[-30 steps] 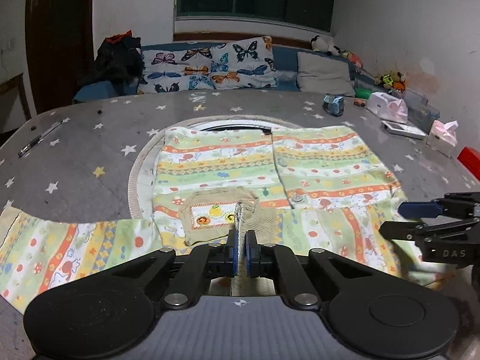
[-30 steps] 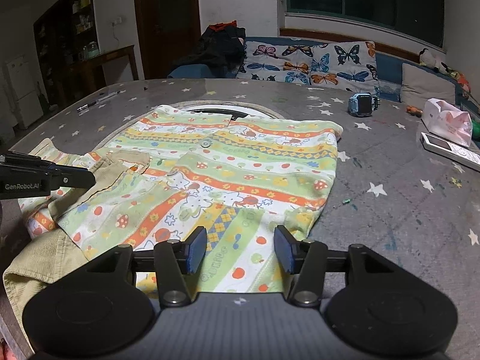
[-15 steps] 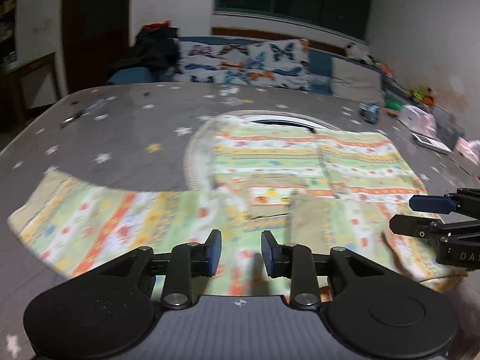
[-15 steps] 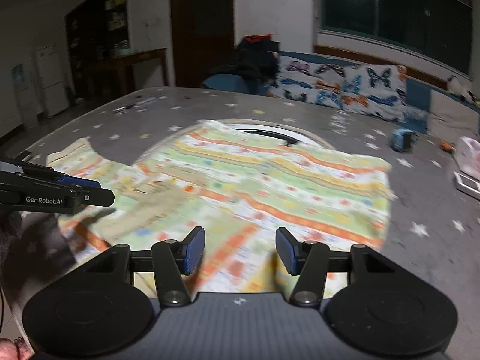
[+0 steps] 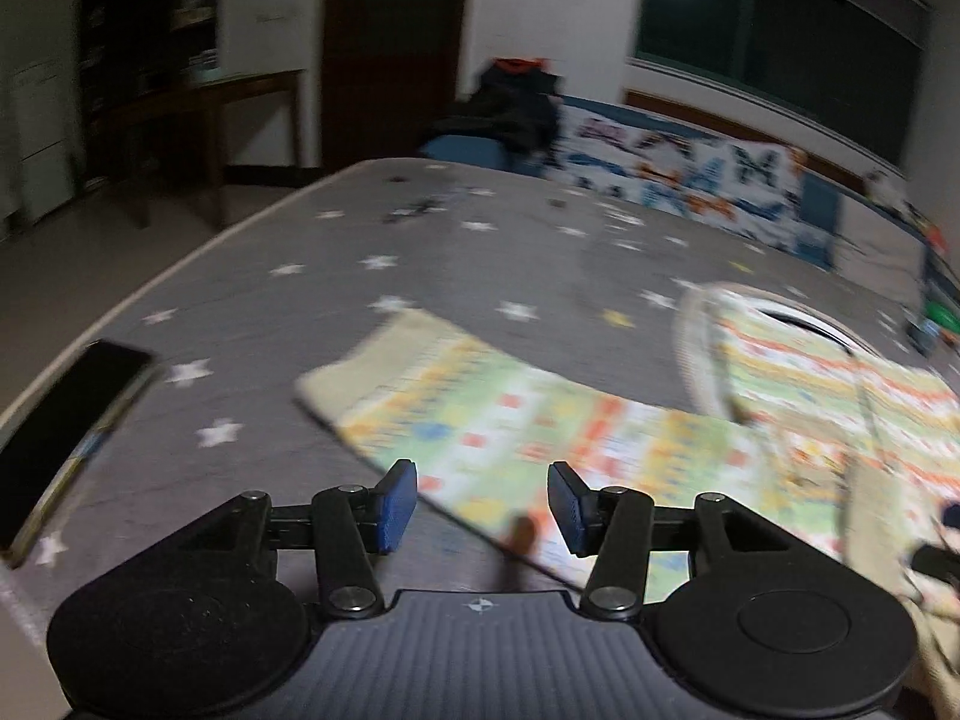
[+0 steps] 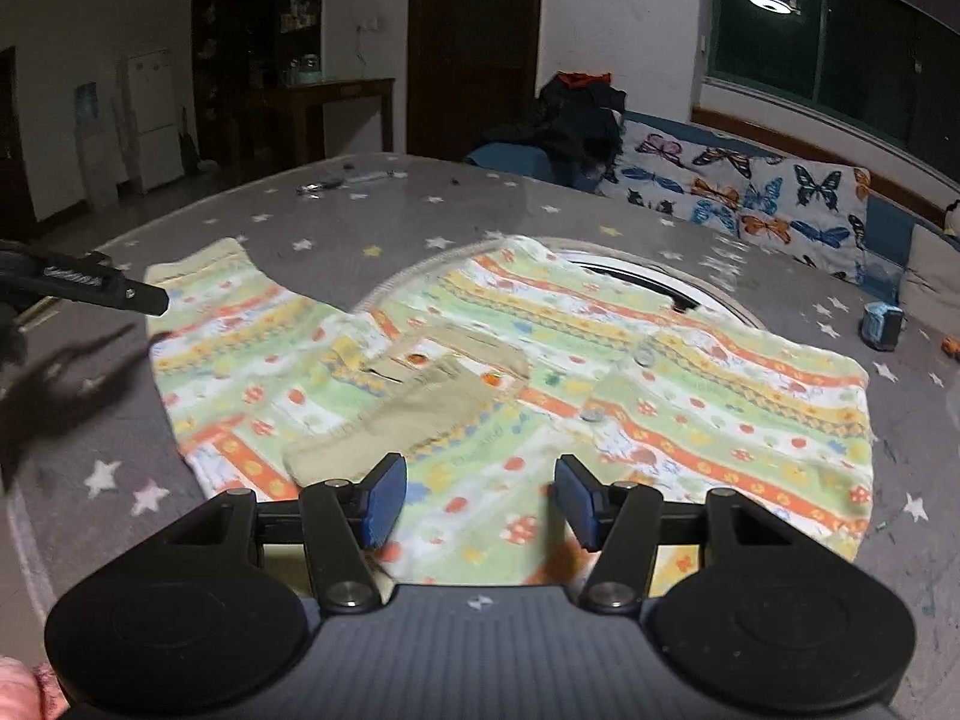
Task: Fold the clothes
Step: 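Grasp the other sleeve cuff with the left gripper, then fold the held sleeve across the shirt body with the left gripper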
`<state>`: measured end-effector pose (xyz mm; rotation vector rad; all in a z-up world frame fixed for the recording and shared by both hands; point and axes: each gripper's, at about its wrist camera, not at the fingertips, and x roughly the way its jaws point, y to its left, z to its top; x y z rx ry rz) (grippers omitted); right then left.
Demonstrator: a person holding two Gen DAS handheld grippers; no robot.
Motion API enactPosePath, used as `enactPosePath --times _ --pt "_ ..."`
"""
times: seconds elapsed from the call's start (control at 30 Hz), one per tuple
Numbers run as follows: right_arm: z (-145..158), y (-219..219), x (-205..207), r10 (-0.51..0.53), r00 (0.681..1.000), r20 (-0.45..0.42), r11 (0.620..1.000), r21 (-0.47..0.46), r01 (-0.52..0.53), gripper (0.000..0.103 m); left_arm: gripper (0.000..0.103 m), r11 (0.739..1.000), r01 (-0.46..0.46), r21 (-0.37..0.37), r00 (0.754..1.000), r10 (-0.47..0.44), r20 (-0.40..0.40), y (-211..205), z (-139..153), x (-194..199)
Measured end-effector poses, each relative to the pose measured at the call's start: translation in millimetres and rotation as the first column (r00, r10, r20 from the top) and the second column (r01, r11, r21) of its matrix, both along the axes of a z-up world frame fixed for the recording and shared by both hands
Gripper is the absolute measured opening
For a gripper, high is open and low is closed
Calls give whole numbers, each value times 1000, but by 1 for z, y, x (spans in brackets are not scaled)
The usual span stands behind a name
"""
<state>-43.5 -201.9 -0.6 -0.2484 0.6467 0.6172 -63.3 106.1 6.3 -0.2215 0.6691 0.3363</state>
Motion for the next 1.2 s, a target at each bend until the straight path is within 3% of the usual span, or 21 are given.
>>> enactPosePath --times 0.27,0.6,0.63,0.73,0.77,0.83,1.03,1.2 --pt "-6 5 -4 -1 1000 -19 1000 -3 1 56 52 988 -156 -17 988 156 -2 44 -5 9" --pt "3 -6 -13 -17 1000 -13 1000 23 17 57 49 978 -197 -66 980 196 -20 63 -12 33" --pt "3 -7 -14 -18 1000 -13 999 27 18 57 46 978 -200 -66 980 199 -19 63 -12 34" --pt "4 -10 -17 -22 1000 -14 999 38 23 57 23 977 -201 -74 980 201 -10 65 -14 35" --pt "4 -11 -18 -25 1000 -14 999 41 25 57 14 976 -197 -92 980 197 -5 67 -14 35" --pt "5 -14 -19 -31 999 -13 998 48 31 57 10 974 -187 -126 982 189 11 67 -12 33" --pt "9 -28 -22 -69 997 -18 994 89 70 57 9 976 -41 -212 993 64 100 35 13 23" --pt "9 -42 -25 -108 994 -24 988 111 110 57 9 955 144 -258 980 -100 175 -16 39 21"
